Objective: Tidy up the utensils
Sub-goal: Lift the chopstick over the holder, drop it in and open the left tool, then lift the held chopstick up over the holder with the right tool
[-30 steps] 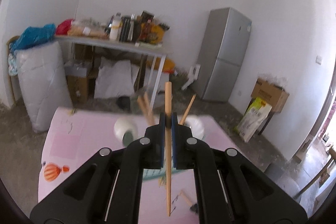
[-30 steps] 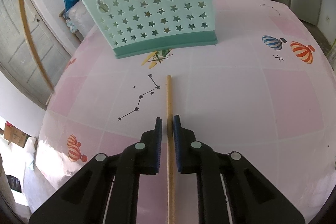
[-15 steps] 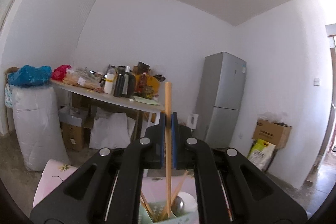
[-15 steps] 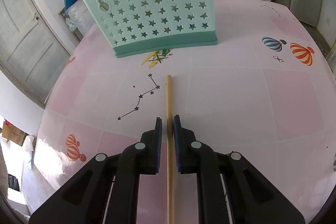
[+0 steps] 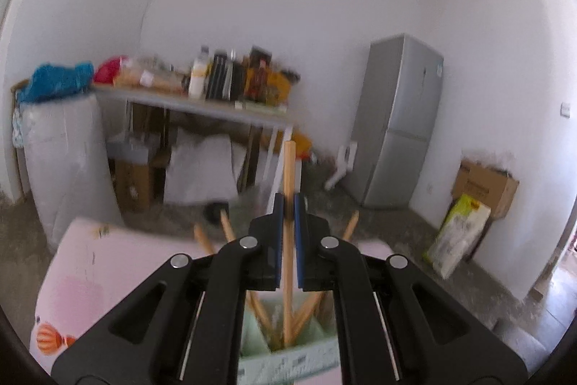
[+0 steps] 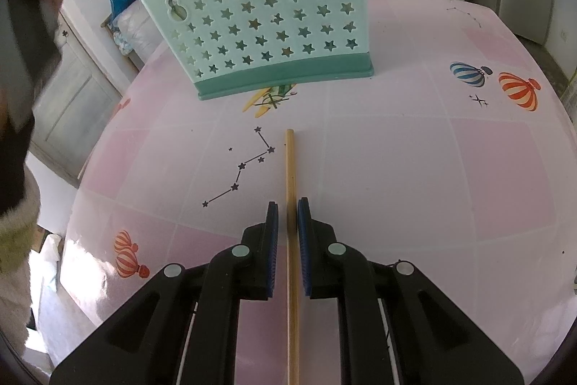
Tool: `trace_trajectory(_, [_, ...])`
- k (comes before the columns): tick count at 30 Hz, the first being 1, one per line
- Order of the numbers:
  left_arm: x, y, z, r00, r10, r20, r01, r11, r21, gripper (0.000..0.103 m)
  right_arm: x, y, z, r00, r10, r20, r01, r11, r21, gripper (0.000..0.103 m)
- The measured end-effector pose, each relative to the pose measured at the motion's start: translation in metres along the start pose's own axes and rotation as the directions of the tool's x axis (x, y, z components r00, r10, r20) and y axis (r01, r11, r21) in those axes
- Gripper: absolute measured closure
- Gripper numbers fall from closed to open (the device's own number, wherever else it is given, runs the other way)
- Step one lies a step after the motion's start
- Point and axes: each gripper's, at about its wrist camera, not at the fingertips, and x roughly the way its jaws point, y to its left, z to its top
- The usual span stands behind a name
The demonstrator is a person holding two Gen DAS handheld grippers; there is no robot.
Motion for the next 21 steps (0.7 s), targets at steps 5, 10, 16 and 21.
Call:
trace_trajectory(5, [-0.013,0.013,-0.016,0.998,0.021,-0.056,-0.020,1.000,0.018,0.076,0.000,-0.001,0.000,1.000,0.001,-0.002,-0.001,1.000,0.005,0.091])
trace_trajectory(10, [-0.034,0.023,-0.027,0.994,0.051,-0.092,-0.047,0.998,0.043,0.059,0.000,-0.003,0.001,1.000,0.003,-0.001,-0.003,1.000,0.014,0.091])
trace_trajectory(16, [-0.064,0.026,-0.042,0.989,0.078,-0.125,-0.067,0.994,0.088,0.046,0.000,-0.005,0.002,1.000,0.004,-0.006,-0.004,1.000,0.016,0.091])
trace_trajectory(21, [-0.077,0.031,-0.065,0.977,0.096,-0.190,-0.076,0.991,0.113,0.039,0.000,-0.004,0.003,1.000,0.001,-0.008,-0.001,1.000,0.018,0.091])
